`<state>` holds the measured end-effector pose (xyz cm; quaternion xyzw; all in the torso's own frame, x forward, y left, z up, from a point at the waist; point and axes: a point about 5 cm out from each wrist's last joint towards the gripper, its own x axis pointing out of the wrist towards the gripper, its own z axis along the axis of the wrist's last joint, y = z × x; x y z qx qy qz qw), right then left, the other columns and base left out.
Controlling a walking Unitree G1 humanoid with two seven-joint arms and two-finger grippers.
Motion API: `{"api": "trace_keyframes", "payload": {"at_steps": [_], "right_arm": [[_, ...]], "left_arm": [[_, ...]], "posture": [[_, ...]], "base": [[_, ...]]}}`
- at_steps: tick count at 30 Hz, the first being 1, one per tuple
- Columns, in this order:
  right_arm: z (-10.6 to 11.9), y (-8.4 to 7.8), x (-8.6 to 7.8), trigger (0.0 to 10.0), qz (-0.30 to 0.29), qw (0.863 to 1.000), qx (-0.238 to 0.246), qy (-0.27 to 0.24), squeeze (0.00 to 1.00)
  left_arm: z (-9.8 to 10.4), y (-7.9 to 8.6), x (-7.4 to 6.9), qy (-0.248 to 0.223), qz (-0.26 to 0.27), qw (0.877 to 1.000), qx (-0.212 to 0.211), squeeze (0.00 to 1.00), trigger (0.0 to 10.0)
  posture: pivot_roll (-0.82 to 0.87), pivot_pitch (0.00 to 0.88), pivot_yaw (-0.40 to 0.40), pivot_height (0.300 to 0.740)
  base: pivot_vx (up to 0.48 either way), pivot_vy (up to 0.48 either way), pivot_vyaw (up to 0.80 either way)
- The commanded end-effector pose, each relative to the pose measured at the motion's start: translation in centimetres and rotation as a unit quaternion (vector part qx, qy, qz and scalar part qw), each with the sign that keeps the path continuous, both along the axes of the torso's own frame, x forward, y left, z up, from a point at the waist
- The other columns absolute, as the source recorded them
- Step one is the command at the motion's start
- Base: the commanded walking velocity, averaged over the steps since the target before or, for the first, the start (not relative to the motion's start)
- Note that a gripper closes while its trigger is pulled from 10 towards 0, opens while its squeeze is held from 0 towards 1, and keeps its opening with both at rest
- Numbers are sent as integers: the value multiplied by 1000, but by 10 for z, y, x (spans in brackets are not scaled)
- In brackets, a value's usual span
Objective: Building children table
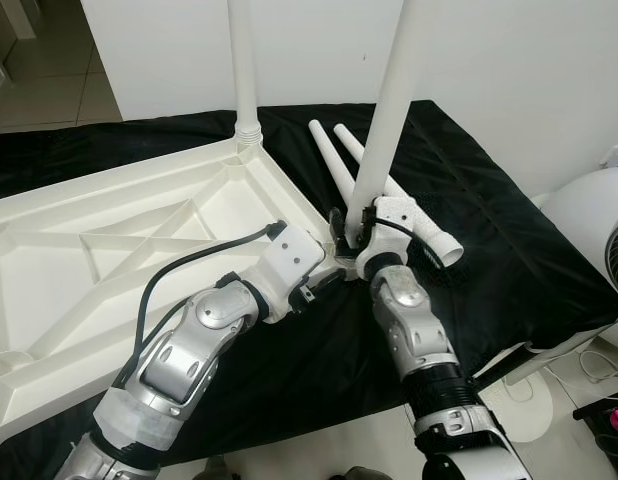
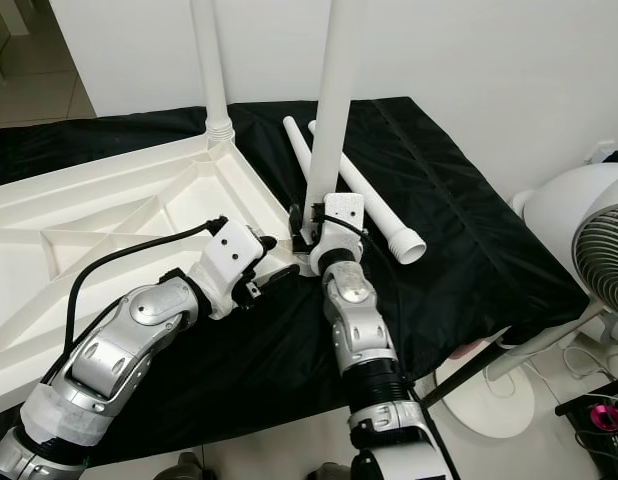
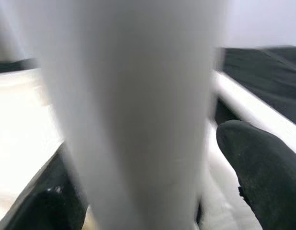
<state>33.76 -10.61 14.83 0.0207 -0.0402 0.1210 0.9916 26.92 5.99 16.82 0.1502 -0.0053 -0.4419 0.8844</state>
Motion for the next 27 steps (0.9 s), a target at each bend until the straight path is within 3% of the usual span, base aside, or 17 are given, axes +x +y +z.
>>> {"api": "trace_keyframes", "payload": {"at_steps": [1, 4, 10, 11, 18, 20, 22, 23, 24, 25, 27], "right_arm": [[0, 0, 2, 10000, 27, 1000, 2, 5, 0], [-1, -9, 5, 10000, 86, 995, -46, -6, 0], [-4, -11, 6, 10000, 130, 989, -75, -6, 0], [-6, -11, 9, 10000, 171, 980, -102, -7, 0], [-6, -10, 14, 10000, 202, 972, -120, -11, 0], [-4, -8, 19, 8667, 218, 967, -130, -9, 0], [-3, -8, 21, 8667, 224, 966, -131, -9, 0], [-2, -8, 23, 7412, 228, 964, -134, -8, 0], [-2, -8, 23, 7412, 228, 964, -134, -8, 0], [-2, -9, 25, 6549, 231, 963, -136, -7, 0], [-1, -10, 27, 6549, 233, 963, -138, -6, 0]], "left_arm": [[-1, -2, -3, 5, -25, 1000, 4, 0, 10000], [-1, -2, -3, 5, -27, 1000, 4, 0, 10000], [-1, -2, -3, 7, -28, 1000, 4, 0, 10000], [-5, 0, -2, 12, -20, 1000, 2, 0, 10000], [-9, 4, -1, 16, -5, 1000, -3, 0, 10000], [-12, 8, -2, 18, 2, 1000, -11, 0, 10000], [-14, 9, -1, 19, 5, 1000, -13, 0, 10000], [-17, 10, -2, 22, 6, 1000, -13, 0, 10000], [-17, 10, -2, 22, 6, 1000, -13, 0, 10000], [-19, 11, -4, 25, 6, 1000, -11, 0, 10000], [-19, 11, -4, 26, 6, 1000, -10, 0, 10000]], "posture": [[-35, 0, -30, 740], [-40, 0, -22, 740], [-41, 0, -20, 740], [-45, 0, -13, 740], [-38, 0, -16, 740], [-27, 0, -16, 740], [-27, 0, -16, 740], [-20, 0, -21, 740], [-20, 0, -21, 740], [-20, 0, -21, 740], [-20, 0, -21, 740]], "base": [[0, 0, 0], [0, 0, 0], [0, 0, 0], [0, 0, 0], [0, 0, 0], [0, 0, 0], [0, 0, 0], [0, 0, 0], [0, 0, 0], [0, 0, 0], [0, 0, 0]]}}
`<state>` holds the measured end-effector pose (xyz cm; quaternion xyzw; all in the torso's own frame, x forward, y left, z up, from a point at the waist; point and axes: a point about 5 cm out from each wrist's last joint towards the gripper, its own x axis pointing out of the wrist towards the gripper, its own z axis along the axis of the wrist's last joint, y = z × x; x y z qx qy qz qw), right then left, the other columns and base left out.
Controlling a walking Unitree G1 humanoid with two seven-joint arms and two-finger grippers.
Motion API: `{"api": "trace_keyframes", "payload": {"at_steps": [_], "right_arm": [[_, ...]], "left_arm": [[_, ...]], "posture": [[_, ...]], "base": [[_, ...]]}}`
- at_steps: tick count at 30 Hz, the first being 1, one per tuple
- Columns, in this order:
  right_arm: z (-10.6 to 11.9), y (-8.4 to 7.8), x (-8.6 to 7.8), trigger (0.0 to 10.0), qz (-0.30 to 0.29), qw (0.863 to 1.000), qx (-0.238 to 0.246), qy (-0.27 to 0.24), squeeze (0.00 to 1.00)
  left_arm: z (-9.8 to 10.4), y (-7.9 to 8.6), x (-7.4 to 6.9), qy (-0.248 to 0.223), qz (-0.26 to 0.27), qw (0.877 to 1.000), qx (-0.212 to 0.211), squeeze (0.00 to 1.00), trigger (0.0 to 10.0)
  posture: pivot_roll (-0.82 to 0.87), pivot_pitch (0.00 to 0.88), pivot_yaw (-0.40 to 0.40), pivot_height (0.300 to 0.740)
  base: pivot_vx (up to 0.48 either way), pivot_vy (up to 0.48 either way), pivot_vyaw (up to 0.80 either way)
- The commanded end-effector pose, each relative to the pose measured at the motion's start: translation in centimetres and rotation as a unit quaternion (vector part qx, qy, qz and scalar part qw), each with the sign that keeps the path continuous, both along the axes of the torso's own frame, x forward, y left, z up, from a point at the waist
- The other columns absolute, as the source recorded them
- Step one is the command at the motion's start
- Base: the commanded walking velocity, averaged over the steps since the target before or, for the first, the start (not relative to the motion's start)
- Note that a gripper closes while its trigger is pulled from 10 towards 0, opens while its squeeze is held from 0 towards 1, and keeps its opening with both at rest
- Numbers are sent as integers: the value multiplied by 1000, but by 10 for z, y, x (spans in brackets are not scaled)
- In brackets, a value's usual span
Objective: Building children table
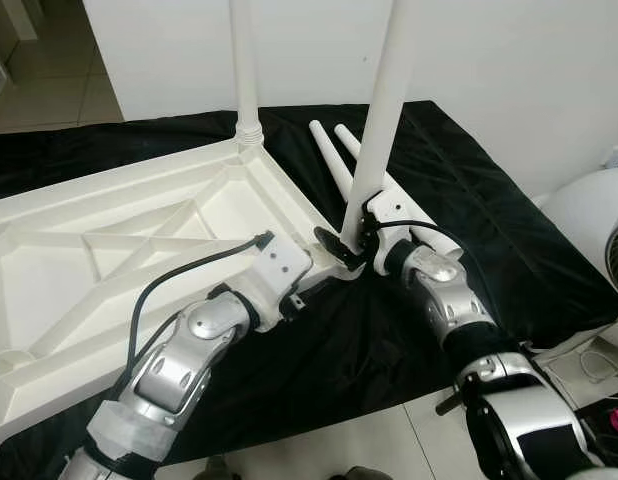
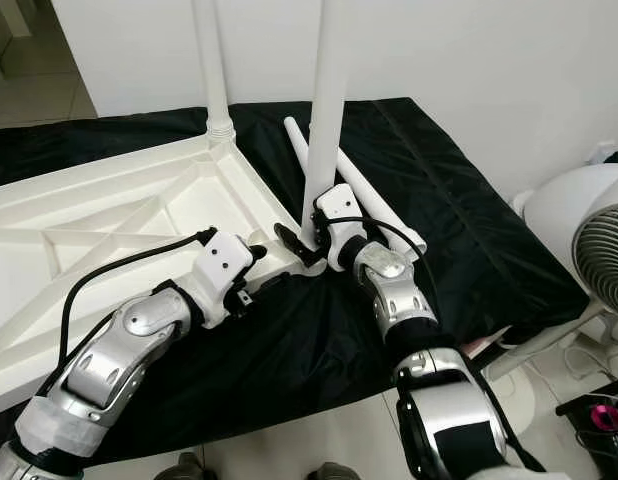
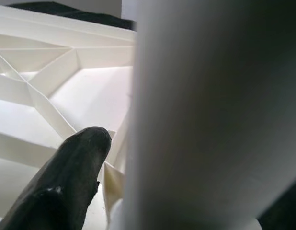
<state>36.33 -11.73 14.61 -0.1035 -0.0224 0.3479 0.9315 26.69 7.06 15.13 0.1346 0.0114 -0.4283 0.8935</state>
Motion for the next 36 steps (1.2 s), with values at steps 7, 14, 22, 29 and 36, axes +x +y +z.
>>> {"api": "trace_keyframes", "payload": {"at_steps": [7, 14, 22, 29, 36], "right_arm": [[-6, -5, 4, 0, 18, 1000, -10, 18, 0], [-11, -6, 2, 0, 20, 999, 7, 27, 0], [-17, -2, 4, 10000, -30, 997, 50, 52, 0], [-17, 7, 4, 10000, -81, 993, 76, 47, 0], [-21, 11, 0, 10000, -170, 978, 113, 43, 0]], "left_arm": [[-1, 4, -3, 0, -8, 1000, 2, 0, 10000], [-4, 4, -4, -1, -8, 1000, 7, 0, 10000], [-3, 3, -4, -1, -10, 1000, 7, 0, 10000], [-3, 1, -4, -1, -12, 1000, 7, 0, 10000], [-3, 1, -6, 0, -13, 1000, 7, 0, 10000]], "posture": [[7, 0, -31, 740], [1, 0, -27, 740], [-1, 0, -25, 740], [1, 0, -33, 740], [2, 0, -39, 740]], "base": [[0, 0, 0], [0, 0, 0], [0, 0, 0], [0, 0, 0], [0, 0, 0]]}}
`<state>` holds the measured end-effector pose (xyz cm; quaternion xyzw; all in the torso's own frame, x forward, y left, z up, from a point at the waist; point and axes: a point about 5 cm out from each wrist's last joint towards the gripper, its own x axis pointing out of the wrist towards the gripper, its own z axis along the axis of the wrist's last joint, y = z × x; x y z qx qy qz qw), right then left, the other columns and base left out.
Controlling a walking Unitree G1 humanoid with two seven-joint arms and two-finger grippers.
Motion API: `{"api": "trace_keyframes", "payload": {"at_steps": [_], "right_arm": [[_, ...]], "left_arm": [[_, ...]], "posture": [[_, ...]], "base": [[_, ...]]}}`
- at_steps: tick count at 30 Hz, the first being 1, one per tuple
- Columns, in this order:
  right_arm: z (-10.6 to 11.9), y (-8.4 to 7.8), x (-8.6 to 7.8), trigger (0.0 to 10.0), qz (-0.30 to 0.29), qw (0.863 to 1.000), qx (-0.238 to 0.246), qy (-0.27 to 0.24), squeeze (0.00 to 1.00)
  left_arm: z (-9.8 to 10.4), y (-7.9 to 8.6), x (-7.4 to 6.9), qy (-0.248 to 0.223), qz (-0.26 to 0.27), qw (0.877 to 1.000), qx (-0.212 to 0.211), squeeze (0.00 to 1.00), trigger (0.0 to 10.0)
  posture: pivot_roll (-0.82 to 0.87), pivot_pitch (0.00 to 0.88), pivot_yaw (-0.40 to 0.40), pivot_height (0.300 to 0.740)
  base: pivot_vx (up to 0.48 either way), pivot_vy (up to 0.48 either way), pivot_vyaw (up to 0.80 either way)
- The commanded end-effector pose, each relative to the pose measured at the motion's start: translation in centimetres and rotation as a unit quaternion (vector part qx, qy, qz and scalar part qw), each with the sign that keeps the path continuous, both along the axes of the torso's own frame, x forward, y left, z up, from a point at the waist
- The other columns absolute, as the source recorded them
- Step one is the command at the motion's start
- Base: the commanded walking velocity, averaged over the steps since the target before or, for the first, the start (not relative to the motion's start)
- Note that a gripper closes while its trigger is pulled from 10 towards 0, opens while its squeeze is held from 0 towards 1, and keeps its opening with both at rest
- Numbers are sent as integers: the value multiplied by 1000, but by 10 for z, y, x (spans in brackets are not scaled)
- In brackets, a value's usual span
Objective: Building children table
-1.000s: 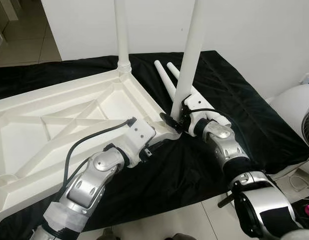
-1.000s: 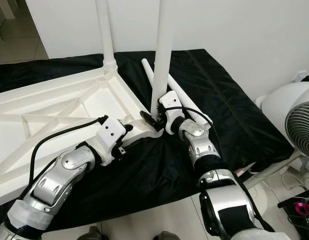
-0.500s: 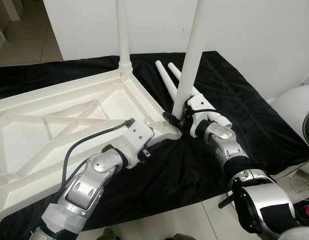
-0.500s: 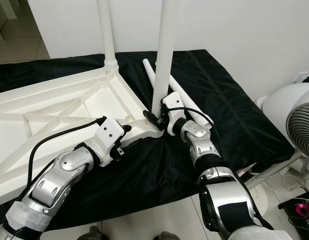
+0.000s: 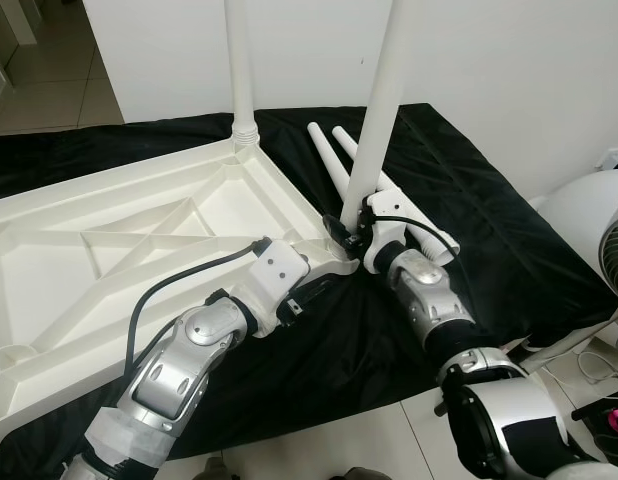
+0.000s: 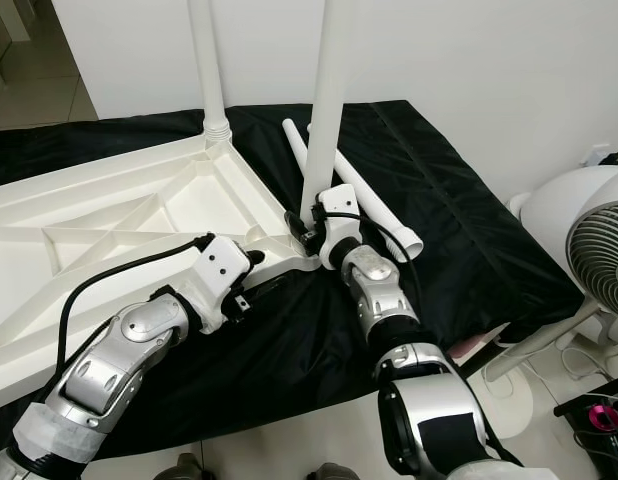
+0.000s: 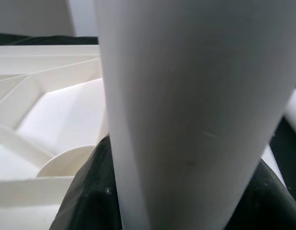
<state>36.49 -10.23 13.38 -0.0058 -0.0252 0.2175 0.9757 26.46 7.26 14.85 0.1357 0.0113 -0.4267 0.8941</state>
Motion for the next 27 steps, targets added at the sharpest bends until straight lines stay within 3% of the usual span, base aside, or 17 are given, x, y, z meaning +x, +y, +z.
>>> {"api": "trace_keyframes", "payload": {"at_steps": [1, 7, 10, 15, 19, 20, 21, 22, 27], "right_arm": [[-8, -2, -2, 10000, -59, 998, 23, 26, 0], [-8, 4, -6, 10000, -121, 992, 29, 26, 0], [-8, 8, -10, 10000, -185, 982, 27, 25, 0], [-7, 18, -16, 10000, -185, 982, 41, 25, 0], [-4, 16, -18, 10000, -183, 982, 38, 16, 0], [-3, 15, -18, 10000, -183, 982, 36, 13, 702], [-3, 15, -18, 10000, -183, 982, 36, 13, 702], [-2, 14, -19, 10000, -176, 983, 43, 12, 1000], [1, 12, -20, 10000, -170, 984, 51, 7, 1000]], "left_arm": [[0, -1, -3, 1, -15, 1000, 6, 0, 10000], [0, -1, -3, 1, -17, 1000, 6, 0, 10000], [0, -2, -3, 1, -19, 1000, 7, 0, 10000], [0, -2, -5, 1, -21, 1000, 7, 0, 10000], [-1, -2, -5, 2, -21, 1000, 7, 0, 10000], [-1, -2, -5, 2, -21, 1000, 7, 0, 10000], [-1, -2, -5, 2, -21, 1000, 7, 0, 10000], [-1, -1, -5, 3, -20, 1000, 7, 0, 10000], [-1, -1, -5, 3, -18, 1000, 7, 0, 10000]], "posture": [[2, 0, -40, 740], [2, 0, -41, 740], [0, 0, -43, 740], [0, 0, -43, 740], [0, 0, -49, 740], [1, 0, -50, 740], [1, 0, -50, 740], [2, 0, -51, 740], [1, 0, -51, 740]], "base": [[0, 0, 0], [0, 0, 0], [0, 0, 0], [0, 0, 0], [0, 0, 0], [0, 0, 0], [0, 0, 0], [0, 0, 0], [0, 0, 0]]}}
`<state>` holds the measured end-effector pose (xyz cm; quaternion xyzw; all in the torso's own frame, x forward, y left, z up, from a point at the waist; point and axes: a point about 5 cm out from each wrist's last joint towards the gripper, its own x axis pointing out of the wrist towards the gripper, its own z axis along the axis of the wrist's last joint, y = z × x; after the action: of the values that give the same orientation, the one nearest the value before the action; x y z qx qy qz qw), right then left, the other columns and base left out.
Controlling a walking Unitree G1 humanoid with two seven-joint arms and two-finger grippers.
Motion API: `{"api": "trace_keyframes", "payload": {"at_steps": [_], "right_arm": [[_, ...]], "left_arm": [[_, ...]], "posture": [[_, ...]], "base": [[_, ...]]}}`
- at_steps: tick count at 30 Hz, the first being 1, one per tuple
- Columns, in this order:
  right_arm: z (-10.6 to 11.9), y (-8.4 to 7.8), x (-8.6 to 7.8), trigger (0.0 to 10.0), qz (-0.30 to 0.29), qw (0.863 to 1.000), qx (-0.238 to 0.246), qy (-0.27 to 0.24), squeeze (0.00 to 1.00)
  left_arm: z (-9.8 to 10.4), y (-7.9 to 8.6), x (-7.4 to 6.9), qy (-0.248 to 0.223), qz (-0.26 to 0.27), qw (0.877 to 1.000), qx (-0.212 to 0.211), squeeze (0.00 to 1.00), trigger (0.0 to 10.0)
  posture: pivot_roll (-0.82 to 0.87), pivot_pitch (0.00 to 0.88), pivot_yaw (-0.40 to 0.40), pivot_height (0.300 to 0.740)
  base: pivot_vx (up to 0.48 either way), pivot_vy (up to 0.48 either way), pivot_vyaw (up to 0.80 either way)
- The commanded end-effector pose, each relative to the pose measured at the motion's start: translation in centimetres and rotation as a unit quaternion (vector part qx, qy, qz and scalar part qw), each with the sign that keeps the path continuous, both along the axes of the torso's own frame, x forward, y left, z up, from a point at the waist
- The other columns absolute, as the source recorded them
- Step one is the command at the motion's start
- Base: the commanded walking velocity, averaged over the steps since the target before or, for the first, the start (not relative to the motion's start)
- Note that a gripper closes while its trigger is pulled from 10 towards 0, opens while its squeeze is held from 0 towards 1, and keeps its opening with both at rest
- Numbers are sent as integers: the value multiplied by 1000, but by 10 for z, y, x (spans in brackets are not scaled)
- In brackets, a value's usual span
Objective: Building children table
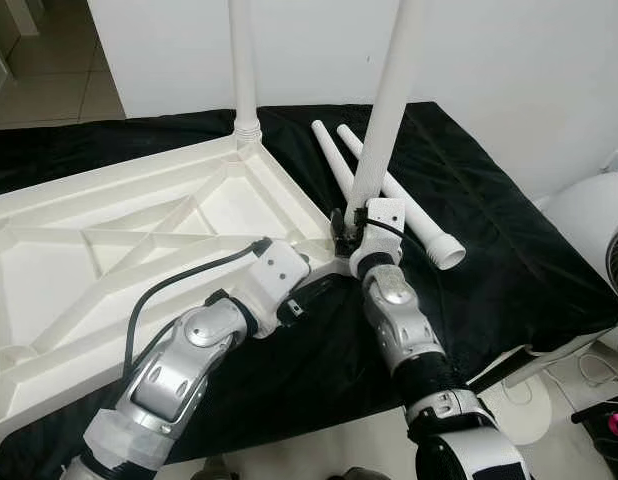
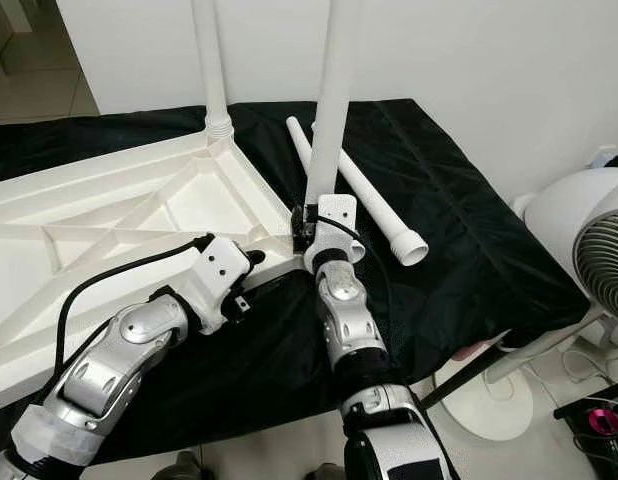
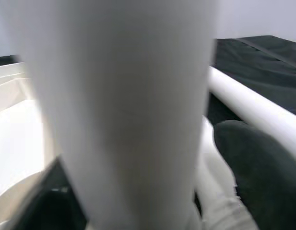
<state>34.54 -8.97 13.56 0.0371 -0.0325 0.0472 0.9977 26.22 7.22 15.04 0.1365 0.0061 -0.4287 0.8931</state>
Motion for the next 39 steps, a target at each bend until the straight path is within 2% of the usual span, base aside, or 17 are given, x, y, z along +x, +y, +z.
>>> {"api": "trace_keyframes", "payload": {"at_steps": [1, 4, 5, 13, 15, 16, 19, 24, 29, 33, 35, 39], "right_arm": [[0, -3, -2, 10000, -3, 1000, 5, 0, 1000], [0, -5, -4, 10000, -7, 1000, 2, -3, 980], [0, -7, -6, 10000, -7, 1000, 1, -3, 0], [-3, 1, -25, 10000, 48, 999, 2, -22, 0], [-3, 1, -28, 10000, 53, 998, 2, -26, 0], [-3, -1, -36, 10000, 66, 997, -6, -35, 0], [-5, -3, -45, 10000, 87, 995, -15, -47, 0], [-5, -7, -52, 10000, 102, 993, -16, -53, 0], [-7, -12, -65, 10000, 130, 990, -12, -59, 0], [-7, -13, -68, 10000, 135, 989, -11, -59, 0], [-10, -17, -72, 10000, 138, 989, -13, -58, 0], [-10, -20, -74, 10000, 130, 990, -11, -54, 0]], "left_arm": [[-3, 0, -3, 8, -15, 1000, 8, 0, 10000], [-2, 0, -4, 7, -15, 1000, 8, 0, 10000], [-2, 0, -4, 7, -16, 1000, 9, 0, 10000], [1, 5, 1, 10, -1, 1000, 1, 0, 10000], [3, 6, 3, 7, 3, 1000, -1, 0, 10000], [7, 10, 7, 2, 18, 1000, -7, 0, 10000], [10, 16, 14, -2, 38, 999, -12, 0, 10000], [12, 23, 18, -1, 54, 998, -15, 0, 10000], [13, 36, 24, -3, 77, 997, -4, 0, 10000], [12, 39, 26, -3, 83, 997, 0, 0, 10000], [5, 48, 30, 3, 109, 994, 21, 0, 10000], [-5, 55, 34, 22, 139, 989, 46, 0, 10000]], "posture": [[1, 0, -51, 740], [1, 0, -51, 740], [1, 0, -51, 740], [-16, 0, -39, 740], [-16, 0, -39, 740], [-21, 0, -36, 740], [-23, 0, -33, 740], [-26, 0, -30, 740], [-28, 0, -17, 740], [-29, 0, -14, 740], [-31, 0, -7, 740], [-33, 0, 1, 740]], "base": [[0, 0, 0], [0, 0, 0], [0, 0, 0], [0, 0, 0], [0, 0, 0], [0, 0, 0], [0, 0, 0], [0, 0, 0], [0, 0, 0], [0, 0, 0], [0, 0, 0], [0, 0, 0]]}}
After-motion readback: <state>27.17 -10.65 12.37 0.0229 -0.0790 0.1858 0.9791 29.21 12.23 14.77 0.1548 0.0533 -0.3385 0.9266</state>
